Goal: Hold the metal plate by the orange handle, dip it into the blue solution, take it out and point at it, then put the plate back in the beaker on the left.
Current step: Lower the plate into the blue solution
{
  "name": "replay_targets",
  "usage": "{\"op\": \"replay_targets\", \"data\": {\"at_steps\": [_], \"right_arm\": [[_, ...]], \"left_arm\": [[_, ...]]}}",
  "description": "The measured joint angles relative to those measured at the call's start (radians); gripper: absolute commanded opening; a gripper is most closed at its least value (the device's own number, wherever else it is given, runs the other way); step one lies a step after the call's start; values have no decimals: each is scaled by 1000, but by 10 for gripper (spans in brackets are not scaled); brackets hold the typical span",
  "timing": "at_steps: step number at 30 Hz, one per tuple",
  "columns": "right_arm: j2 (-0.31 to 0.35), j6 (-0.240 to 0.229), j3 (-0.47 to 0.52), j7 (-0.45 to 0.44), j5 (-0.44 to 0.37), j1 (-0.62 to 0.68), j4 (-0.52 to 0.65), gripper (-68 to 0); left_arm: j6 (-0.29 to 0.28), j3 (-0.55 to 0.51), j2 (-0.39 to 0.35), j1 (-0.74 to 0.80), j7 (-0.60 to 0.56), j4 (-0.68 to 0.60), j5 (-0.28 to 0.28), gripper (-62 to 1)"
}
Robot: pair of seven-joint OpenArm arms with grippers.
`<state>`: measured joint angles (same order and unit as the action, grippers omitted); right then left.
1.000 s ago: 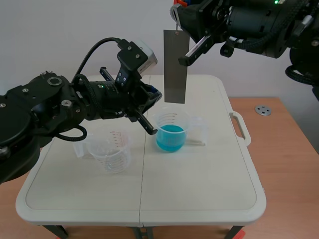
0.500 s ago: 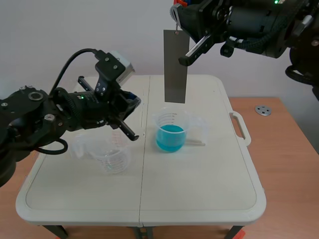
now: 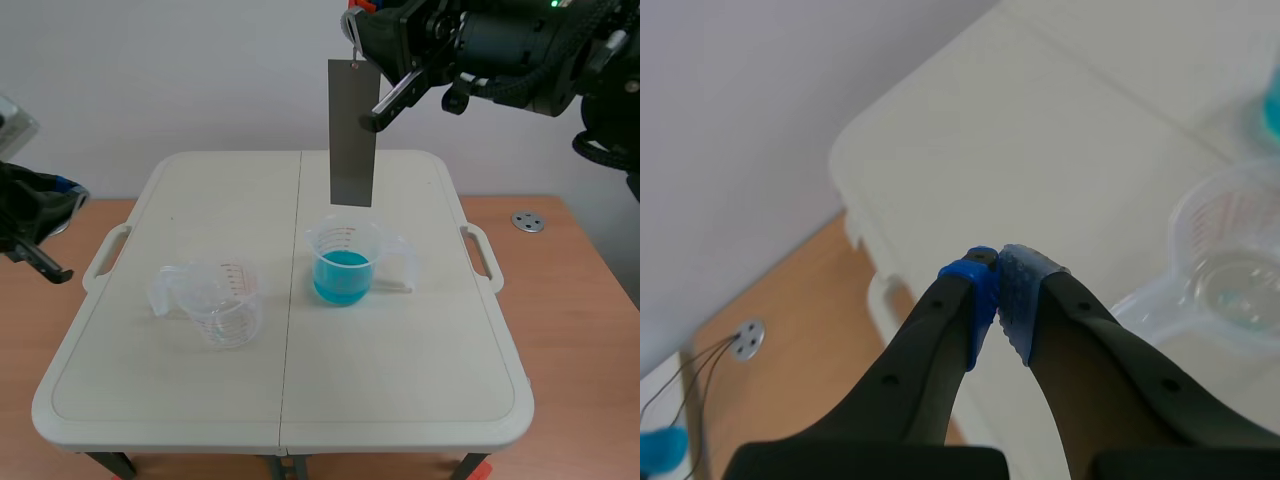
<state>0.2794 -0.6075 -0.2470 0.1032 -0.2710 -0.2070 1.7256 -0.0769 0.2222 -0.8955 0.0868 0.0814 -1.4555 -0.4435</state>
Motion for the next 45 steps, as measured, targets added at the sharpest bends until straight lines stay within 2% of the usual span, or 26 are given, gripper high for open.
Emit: {"op": "replay_targets", "data": {"at_steps": [3,7,11,14,21,29,37,45], "right_arm": [[0,0,0,-29,-1,0,-23,-661],[0,-10,0,-58,0,0,-68,-661],[-3,-18,0,-71,2,0,-87,-661],[-3,-18,0,-99,13,0,-104,-660],[-3,-18,-2,-130,21,0,-146,-661],[-3,-18,-28,-198,73,0,-217,-661],[-8,-18,-47,-240,74,0,-287,-661],[-8,-18,-47,-328,101,0,-349,-661]], "left_arm": [[26,-111,-66,117,0,-1,-26,-586],[63,-256,-120,287,13,-1,-29,-586],[67,-357,-129,462,27,-1,-27,-586],[73,-396,-126,589,27,-1,-25,-586],[84,-403,-122,841,-45,4,-25,-586],[84,-403,-77,993,-87,7,-25,-586],[82,-399,-49,1081,-95,8,-21,-586],[80,-388,-35,1082,-95,7,-21,-586]]}}
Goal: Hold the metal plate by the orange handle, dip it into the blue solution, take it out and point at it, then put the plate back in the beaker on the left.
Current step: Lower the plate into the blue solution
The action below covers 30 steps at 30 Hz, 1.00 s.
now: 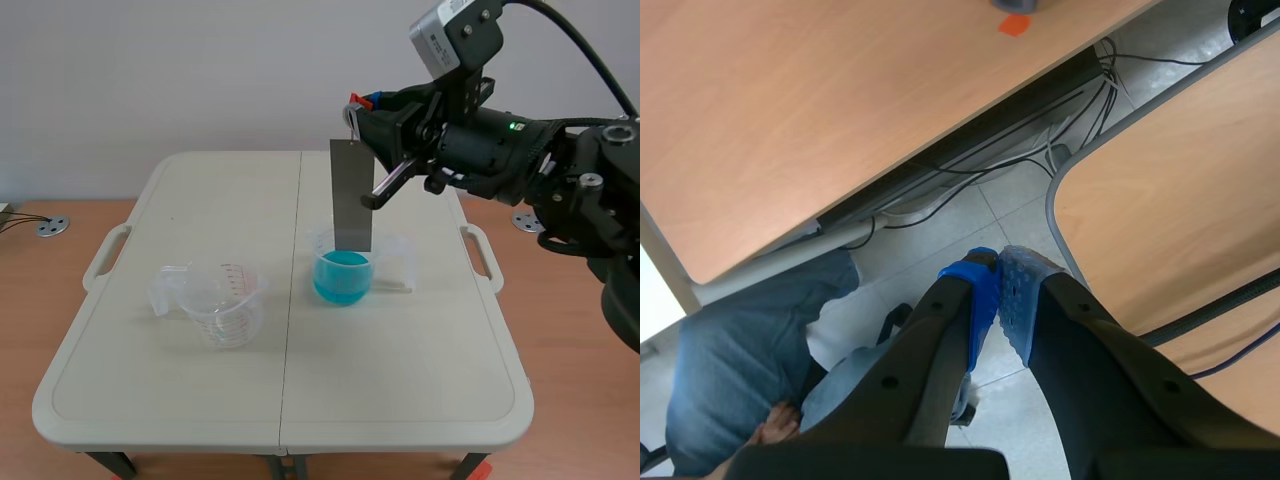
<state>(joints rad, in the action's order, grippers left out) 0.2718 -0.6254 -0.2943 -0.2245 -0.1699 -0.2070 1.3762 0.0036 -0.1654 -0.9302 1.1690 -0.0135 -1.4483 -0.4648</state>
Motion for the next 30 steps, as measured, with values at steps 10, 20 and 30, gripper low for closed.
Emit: {"op": "replay_targets", "data": {"at_steps": [10,20,30], "right_arm": [[-37,8,0,-82,89,0,-103,-661],[-76,26,0,-147,160,0,-180,-661],[-82,61,0,-206,196,0,-240,-661]], "left_arm": [[0,0,13,0,0,0,0,-586],[0,0,13,0,1,0,0,-586],[0,0,13,0,16,0,0,-586]]}}
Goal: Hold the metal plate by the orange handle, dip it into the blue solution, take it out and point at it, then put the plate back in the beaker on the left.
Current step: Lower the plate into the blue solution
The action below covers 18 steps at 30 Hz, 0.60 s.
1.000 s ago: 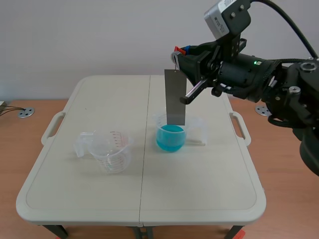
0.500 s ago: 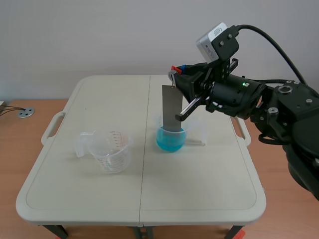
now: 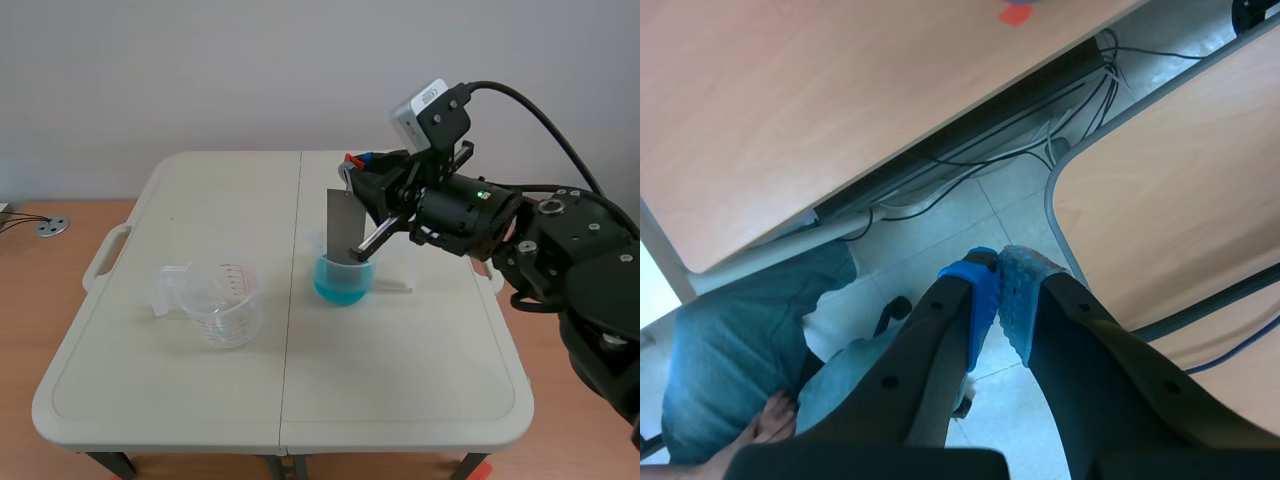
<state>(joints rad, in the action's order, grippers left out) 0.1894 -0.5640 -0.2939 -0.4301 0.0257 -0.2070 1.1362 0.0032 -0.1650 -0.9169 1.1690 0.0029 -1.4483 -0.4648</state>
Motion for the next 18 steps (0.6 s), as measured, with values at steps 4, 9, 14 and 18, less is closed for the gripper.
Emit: {"op": "replay_targets", "data": {"at_steps": [4,9,14,18], "right_arm": [[-1,22,0,-24,10,0,-30,-661],[-2,29,0,-44,8,-12,-72,-661],[-14,29,0,-40,5,-45,-110,-661],[-15,29,0,-40,6,-50,-111,-661]], "left_arm": [[0,0,0,0,0,0,0,-586],[0,0,0,0,0,0,0,-586],[0,0,0,0,0,0,0,-586],[0,0,0,0,0,0,0,-586]]}}
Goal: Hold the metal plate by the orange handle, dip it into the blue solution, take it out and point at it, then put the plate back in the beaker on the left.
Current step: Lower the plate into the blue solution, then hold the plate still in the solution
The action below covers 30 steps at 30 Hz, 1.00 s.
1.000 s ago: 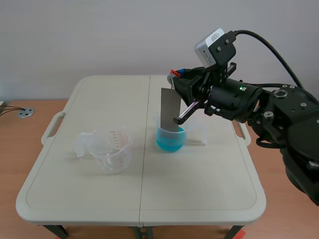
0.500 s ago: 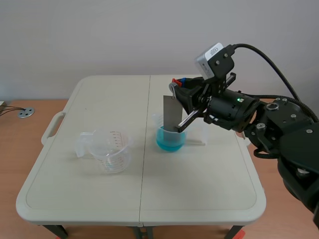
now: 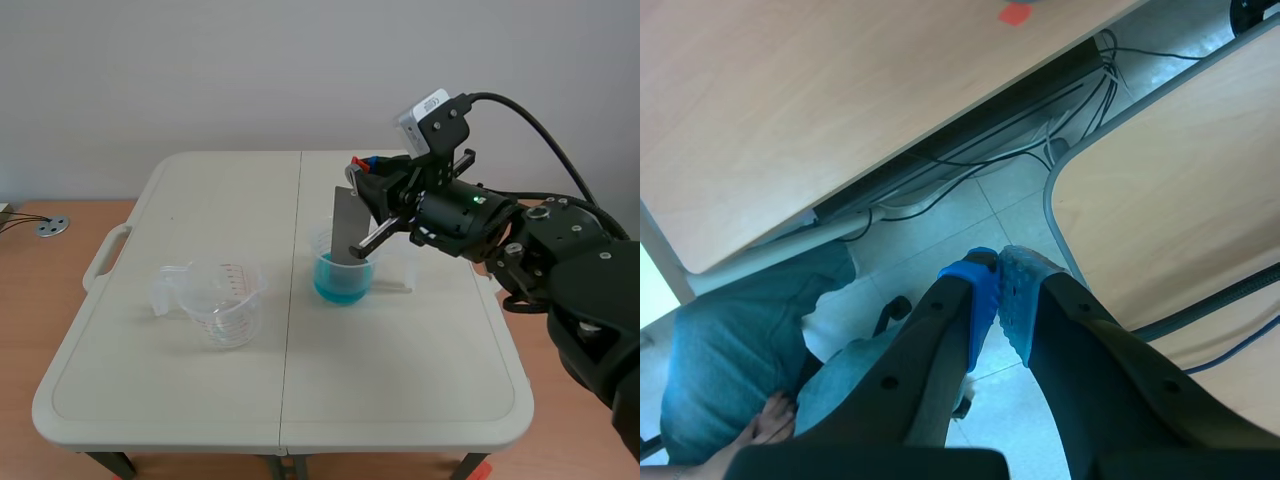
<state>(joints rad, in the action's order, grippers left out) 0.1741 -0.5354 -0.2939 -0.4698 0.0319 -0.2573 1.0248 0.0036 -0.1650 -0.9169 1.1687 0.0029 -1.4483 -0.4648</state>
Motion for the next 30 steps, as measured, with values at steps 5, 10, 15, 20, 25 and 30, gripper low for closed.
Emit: {"op": "replay_targets", "data": {"at_steps": [5,10,15,20,25,30], "right_arm": [[0,0,0,-1,11,0,0,-661],[0,0,0,-1,22,0,0,-661],[0,0,0,-1,24,0,0,-661],[0,0,0,-1,29,0,0,-661],[0,0,0,-1,29,0,0,-661],[0,0,0,-3,29,0,0,-661]], "left_arm": [[0,0,0,0,0,0,0,-586],[0,0,0,0,0,0,0,-586],[0,0,0,0,0,0,0,-586],[0,0,0,0,0,0,0,-586],[0,0,0,0,0,0,0,-586],[0,0,0,0,0,0,0,-586]]}}
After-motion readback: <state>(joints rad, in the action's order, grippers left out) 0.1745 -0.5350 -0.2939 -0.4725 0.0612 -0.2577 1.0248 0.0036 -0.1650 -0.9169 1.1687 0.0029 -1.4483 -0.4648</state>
